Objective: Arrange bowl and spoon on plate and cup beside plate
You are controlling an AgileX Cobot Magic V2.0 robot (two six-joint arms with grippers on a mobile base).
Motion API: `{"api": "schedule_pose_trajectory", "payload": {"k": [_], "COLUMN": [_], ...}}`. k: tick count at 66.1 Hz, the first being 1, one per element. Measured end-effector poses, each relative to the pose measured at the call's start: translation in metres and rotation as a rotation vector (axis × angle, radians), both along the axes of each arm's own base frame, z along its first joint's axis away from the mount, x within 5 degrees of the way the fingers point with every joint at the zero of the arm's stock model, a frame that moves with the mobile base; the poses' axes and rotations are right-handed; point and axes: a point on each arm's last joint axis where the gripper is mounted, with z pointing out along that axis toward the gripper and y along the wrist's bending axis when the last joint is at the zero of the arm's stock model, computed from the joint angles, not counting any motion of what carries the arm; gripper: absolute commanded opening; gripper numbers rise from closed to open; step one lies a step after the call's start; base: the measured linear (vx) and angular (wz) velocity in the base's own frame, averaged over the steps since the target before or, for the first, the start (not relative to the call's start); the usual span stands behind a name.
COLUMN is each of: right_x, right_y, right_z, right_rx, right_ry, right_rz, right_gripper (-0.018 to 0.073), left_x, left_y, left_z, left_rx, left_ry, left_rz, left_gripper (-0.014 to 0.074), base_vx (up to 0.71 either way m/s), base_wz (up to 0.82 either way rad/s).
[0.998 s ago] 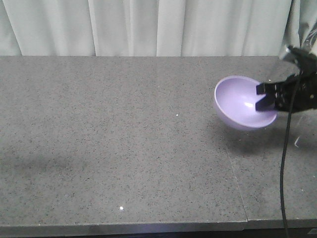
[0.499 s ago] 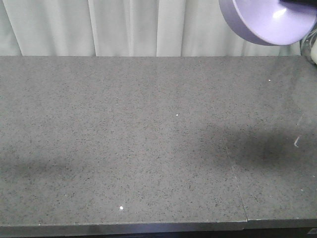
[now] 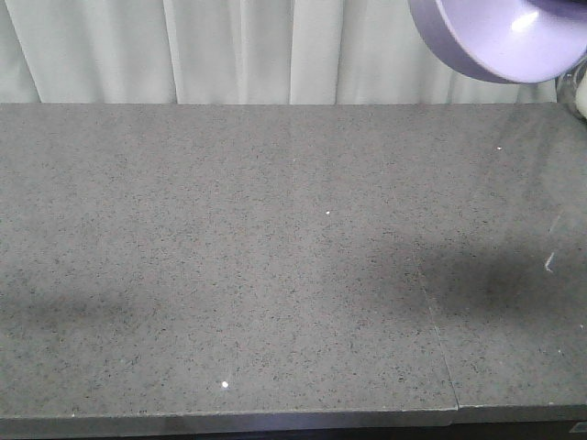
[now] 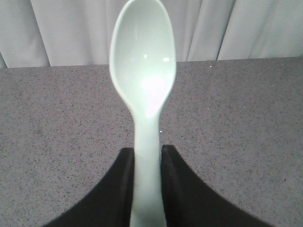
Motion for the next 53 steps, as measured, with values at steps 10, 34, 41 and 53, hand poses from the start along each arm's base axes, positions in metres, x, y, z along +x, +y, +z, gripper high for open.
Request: {"api": "schedule_pose_trajectory", "payload": {"k": [10, 34, 41, 53], "right_x": [0.0000, 0.0000, 0.0000, 0.0000], "right_y": [0.0000, 0.0000, 0.0000, 0.0000], "right_z": [0.0000, 0.0000, 0.0000, 0.0000], "right_rx": [0.000, 0.000, 0.000, 0.000], "right_ry": [0.000, 0.001, 0.001, 0.001], "right_rz": [0.000, 0.001, 0.001, 0.001], "right_gripper": [-0.0010, -0.0010, -0.0010, -0.0010], "left_x": [0.0000, 0.0000, 0.0000, 0.0000], "left_y": [0.0000, 0.0000, 0.0000, 0.0000], "left_z": [0.0000, 0.0000, 0.0000, 0.0000], "left_rx": [0.000, 0.000, 0.000, 0.000], "left_ry": [0.000, 0.000, 0.000, 0.000], "left_rz": [0.000, 0.000, 0.000, 0.000], "left_gripper": [-0.0007, -0.0007, -0.0007, -0.0007], "base_vx": [0.00, 0.00, 0.00, 0.00], "base_wz": [0.00, 0.00, 0.00, 0.00]}}
